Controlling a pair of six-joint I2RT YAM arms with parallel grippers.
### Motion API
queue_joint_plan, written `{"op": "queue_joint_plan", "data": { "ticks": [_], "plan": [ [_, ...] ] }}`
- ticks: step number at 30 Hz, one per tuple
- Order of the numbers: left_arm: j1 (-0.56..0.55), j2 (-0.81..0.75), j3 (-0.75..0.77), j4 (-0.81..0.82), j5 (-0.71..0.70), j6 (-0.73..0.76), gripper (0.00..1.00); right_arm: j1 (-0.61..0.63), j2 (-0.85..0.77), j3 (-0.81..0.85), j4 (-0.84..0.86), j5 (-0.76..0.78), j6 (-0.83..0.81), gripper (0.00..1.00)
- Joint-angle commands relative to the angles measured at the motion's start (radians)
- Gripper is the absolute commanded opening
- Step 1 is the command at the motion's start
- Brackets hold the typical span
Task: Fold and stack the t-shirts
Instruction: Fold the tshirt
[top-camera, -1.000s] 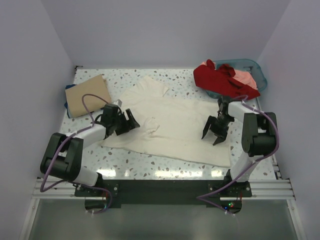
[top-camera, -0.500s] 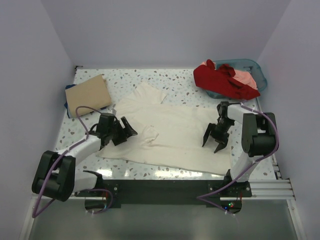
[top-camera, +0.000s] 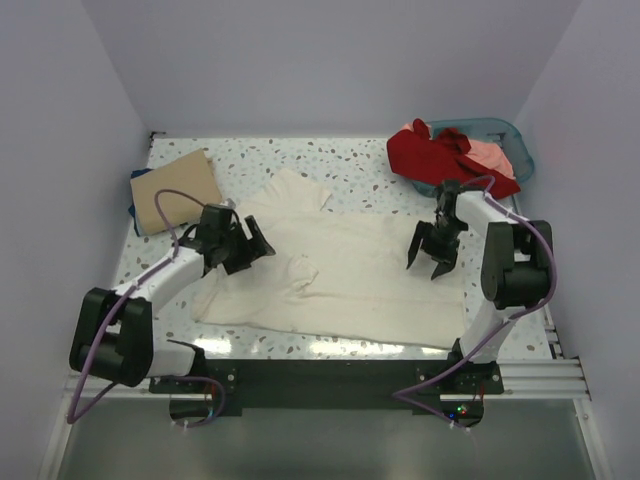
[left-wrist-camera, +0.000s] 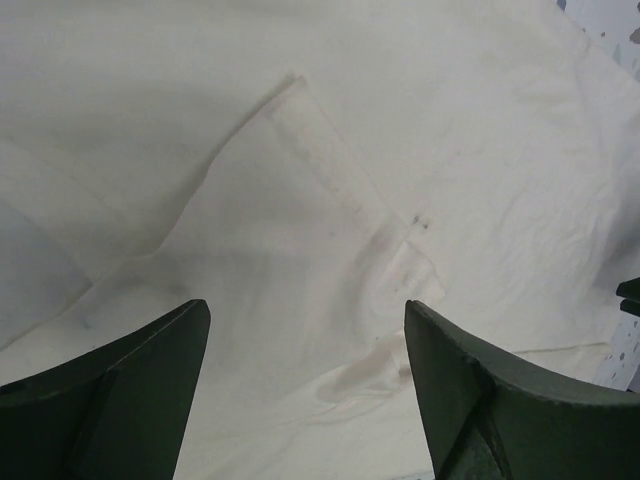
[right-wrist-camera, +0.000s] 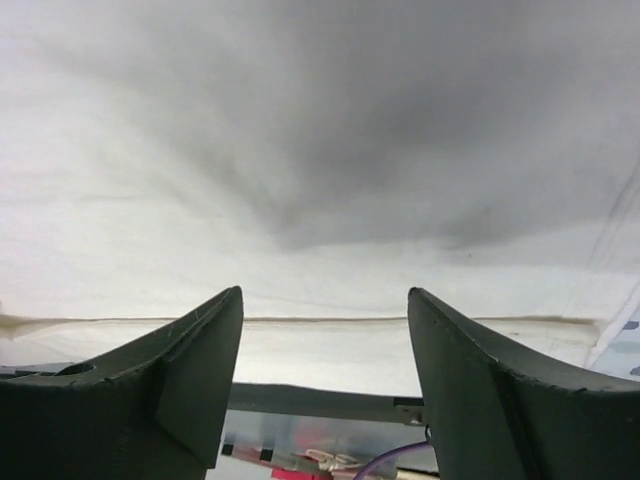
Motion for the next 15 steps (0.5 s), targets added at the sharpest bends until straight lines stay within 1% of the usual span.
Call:
{"op": "queue_joint_plan", "data": {
  "ticks": [1,2,6,11,15],
  "plan": [
    [0.000,0.064,0.065,0.089,-0.006,0.056,0.84,0.018,0.005,0.076,0.001,0.012,-0.048,0.71],
    [0.000,0.080,0.066,0.129,-0.001,0.054,0.84,0.023,0.012,0.081,0.004,0.007,-0.048,0.71],
    [0.000,0.161,0.054,0.206,0.036,0.065,0.84,0.041,0.036,0.063,0.030,-0.025,-0.039,0.71],
    [0.000,0.186,-0.032,0.263,0.045,0.062,0.84,0.045,0.052,-0.008,0.084,-0.039,-0.029,0.71],
    [0.000,0.161,-0.095,0.275,0.048,0.042,0.84,0.046,0.062,-0.053,0.099,-0.005,-0.037,0.71]
  ]
}}
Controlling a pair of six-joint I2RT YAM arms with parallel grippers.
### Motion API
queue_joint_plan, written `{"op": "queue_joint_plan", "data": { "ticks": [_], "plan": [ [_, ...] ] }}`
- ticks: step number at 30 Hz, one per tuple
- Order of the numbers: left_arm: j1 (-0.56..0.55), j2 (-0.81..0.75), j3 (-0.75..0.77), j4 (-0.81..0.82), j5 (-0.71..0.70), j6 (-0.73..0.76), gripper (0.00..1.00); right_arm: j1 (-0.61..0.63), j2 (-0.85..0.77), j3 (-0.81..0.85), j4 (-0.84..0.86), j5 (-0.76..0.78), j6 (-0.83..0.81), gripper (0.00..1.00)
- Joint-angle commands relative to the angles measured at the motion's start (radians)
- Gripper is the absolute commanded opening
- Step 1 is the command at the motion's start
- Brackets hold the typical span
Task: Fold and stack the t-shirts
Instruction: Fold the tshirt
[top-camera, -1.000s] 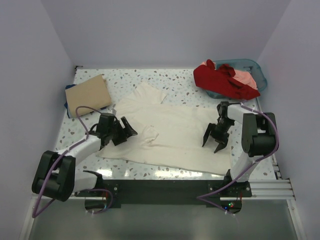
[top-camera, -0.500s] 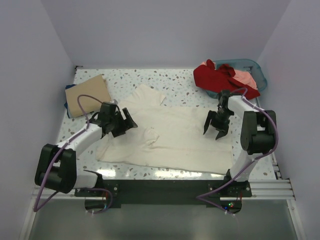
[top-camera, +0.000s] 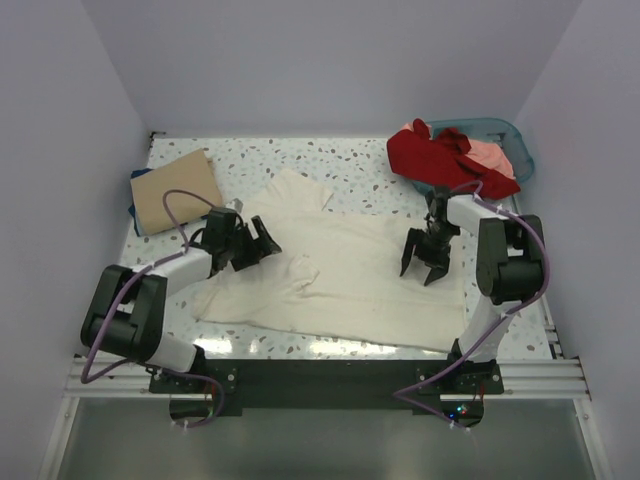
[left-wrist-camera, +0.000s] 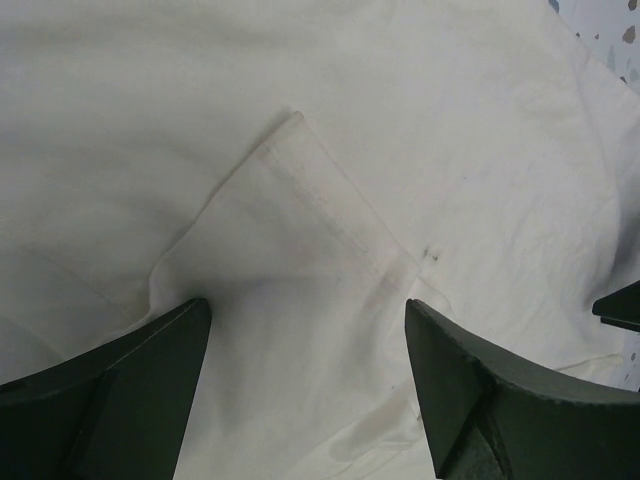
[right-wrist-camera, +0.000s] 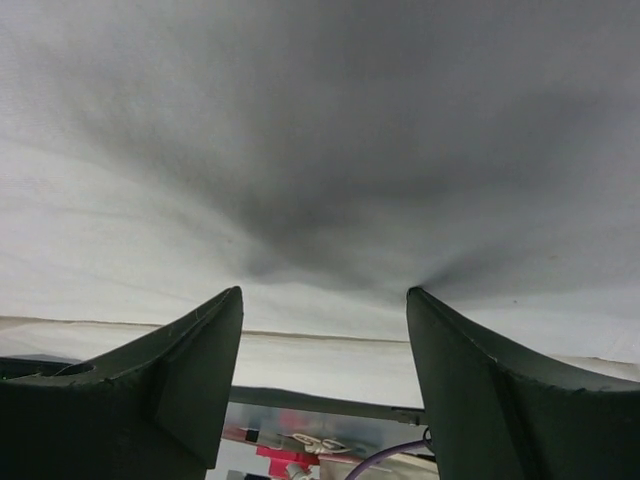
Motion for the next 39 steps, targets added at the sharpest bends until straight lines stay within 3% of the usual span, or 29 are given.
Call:
{"op": "queue_joint_plan", "data": {
  "ticks": [1,15,24,31,36,39],
  "plan": [
    [0.000,-0.008,-0.073,-0.016,-0.003,0.003,0.84,0.003,0.016,-0.045,0.046,0.021,-0.017,0.71],
    [0.000,-0.241,-0.217,-0.220,-0.077,-0.037,0.83,0.005,-0.025,-0.144,0.061,0.041,-0.034,0.71],
    [0.000,-0.360,-0.249,-0.318,-0.083,-0.040,0.83,0.005,-0.013,-0.115,0.057,0.026,-0.037,0.71],
    [0.000,-0.399,-0.148,-0.337,-0.059,-0.032,0.84,0.005,-0.105,-0.002,-0.025,0.061,-0.016,0.71],
    [-0.002,-0.354,-0.047,-0.303,-0.071,-0.005,0.84,-0.012,-0.137,0.151,-0.069,0.236,-0.034,0.73],
    [0.000,-0.321,0.018,-0.292,-0.100,0.023,0.84,-0.052,-0.140,0.181,-0.005,0.300,-0.043,0.72]
  ]
}}
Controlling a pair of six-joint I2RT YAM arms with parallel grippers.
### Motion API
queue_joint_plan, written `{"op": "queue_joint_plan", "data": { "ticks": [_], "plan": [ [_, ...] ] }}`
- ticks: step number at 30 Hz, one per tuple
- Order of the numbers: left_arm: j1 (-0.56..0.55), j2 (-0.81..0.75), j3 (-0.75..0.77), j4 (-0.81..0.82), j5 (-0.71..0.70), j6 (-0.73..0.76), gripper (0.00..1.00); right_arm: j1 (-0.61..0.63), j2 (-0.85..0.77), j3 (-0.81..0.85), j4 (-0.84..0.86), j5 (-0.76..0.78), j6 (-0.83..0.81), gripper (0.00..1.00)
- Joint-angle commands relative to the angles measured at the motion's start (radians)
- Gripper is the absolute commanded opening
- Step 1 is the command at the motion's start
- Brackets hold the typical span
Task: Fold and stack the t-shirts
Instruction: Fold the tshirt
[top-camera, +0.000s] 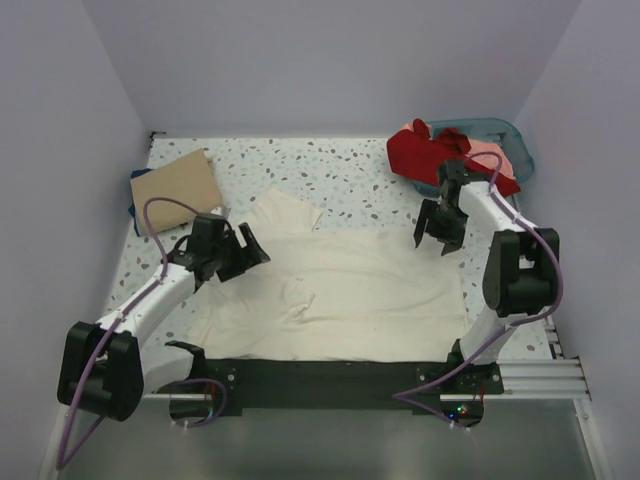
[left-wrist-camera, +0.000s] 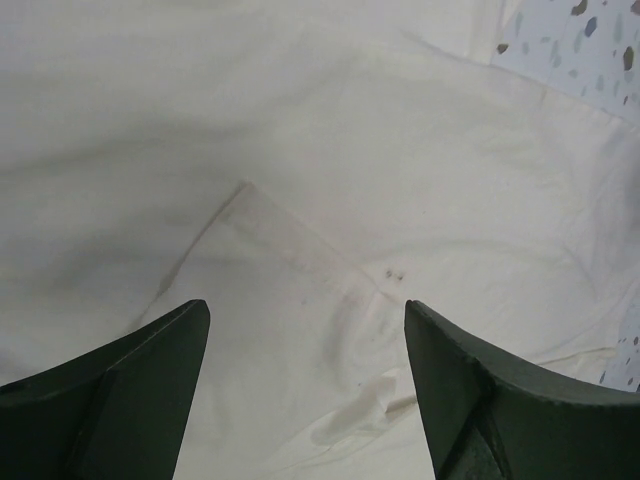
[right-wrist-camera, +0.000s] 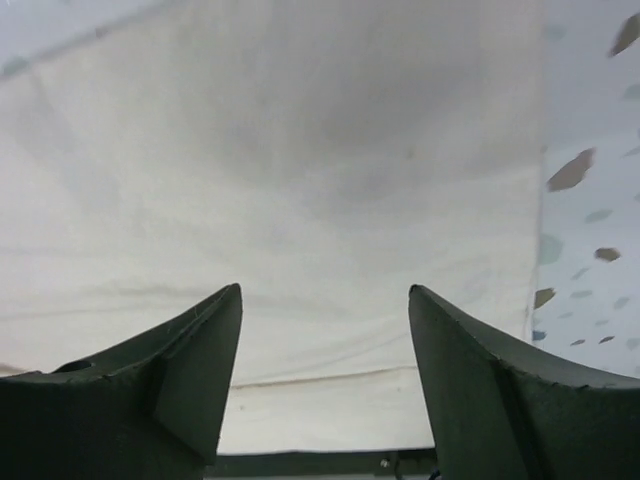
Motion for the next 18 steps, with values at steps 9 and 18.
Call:
{"op": "queue_joint_plan", "data": {
  "ticks": [9,18],
  "plan": [
    [0.002,0.022,0.126,0.090,-0.064,0.032,0.84,-0.070,-0.088,-0.067,0.418,0.256,-0.007,0.55],
    [0.002,0.011,0.144,0.076,-0.081,0.033,0.84,-0.120,-0.009,-0.084,0.547,0.289,-0.013,0.46]
  ]
}}
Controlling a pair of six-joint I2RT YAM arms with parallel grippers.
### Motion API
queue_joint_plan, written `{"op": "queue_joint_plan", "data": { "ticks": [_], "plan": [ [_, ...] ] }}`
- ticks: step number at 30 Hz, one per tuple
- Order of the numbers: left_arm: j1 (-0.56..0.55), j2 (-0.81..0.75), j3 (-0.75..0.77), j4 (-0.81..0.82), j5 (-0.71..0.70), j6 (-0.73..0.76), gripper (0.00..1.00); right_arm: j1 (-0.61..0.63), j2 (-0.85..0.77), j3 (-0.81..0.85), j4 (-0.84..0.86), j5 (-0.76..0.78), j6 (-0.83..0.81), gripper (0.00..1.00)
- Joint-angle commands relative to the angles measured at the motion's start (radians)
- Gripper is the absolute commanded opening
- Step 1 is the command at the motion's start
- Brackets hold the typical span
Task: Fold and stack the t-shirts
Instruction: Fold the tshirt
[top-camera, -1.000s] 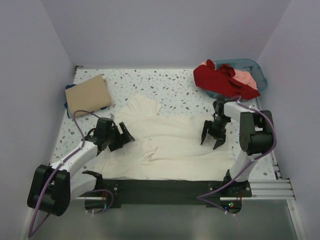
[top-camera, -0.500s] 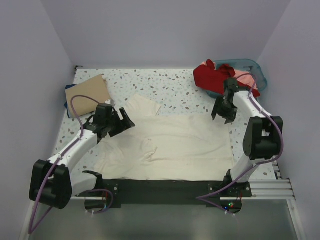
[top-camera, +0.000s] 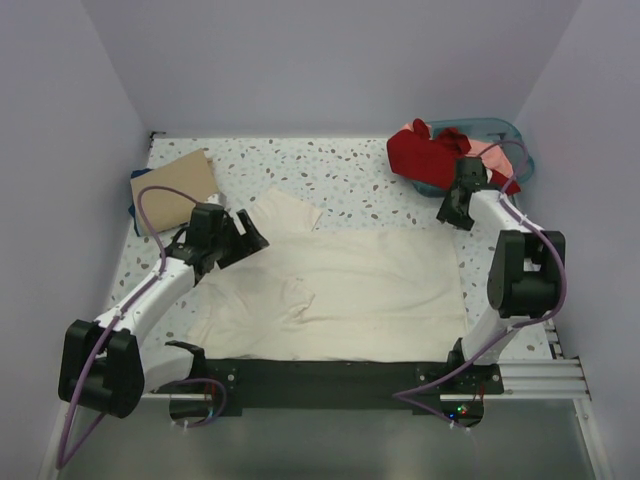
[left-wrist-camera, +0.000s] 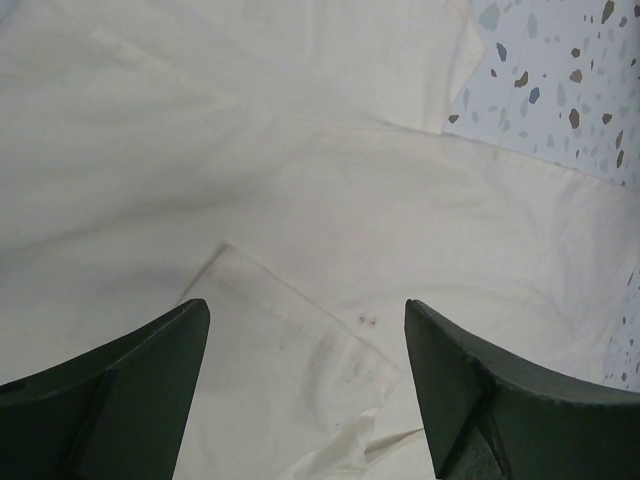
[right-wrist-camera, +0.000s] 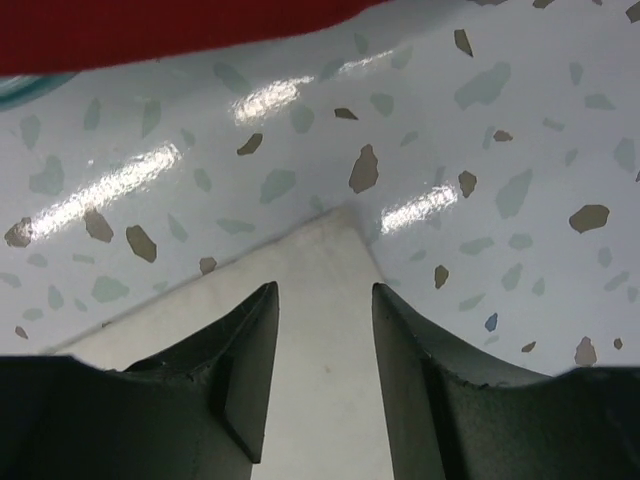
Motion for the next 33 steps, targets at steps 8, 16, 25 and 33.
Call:
{"op": "queue_joint_plan", "data": {
  "ticks": [8,16,25,33],
  "plan": [
    [0.002,-0.032,0.047,0.028,-0.031,0.016,0.84,-0.060,0.100,0.019,0.091,-0.019,0.011,0.43],
    [0.000,-0.027,0.046,0.031,-0.031,0.017,0.84,-0.061,0.120,0.004,0.098,-0.053,0.025,0.43],
    [0.002,0.052,0.088,0.084,-0.051,0.059,0.84,-0.061,0.178,0.030,0.081,-0.073,0.017,0.34],
    [0.019,0.351,0.412,0.095,-0.081,0.229,0.80,-0.063,0.195,0.042,0.059,-0.097,0.015,0.06]
  ]
}}
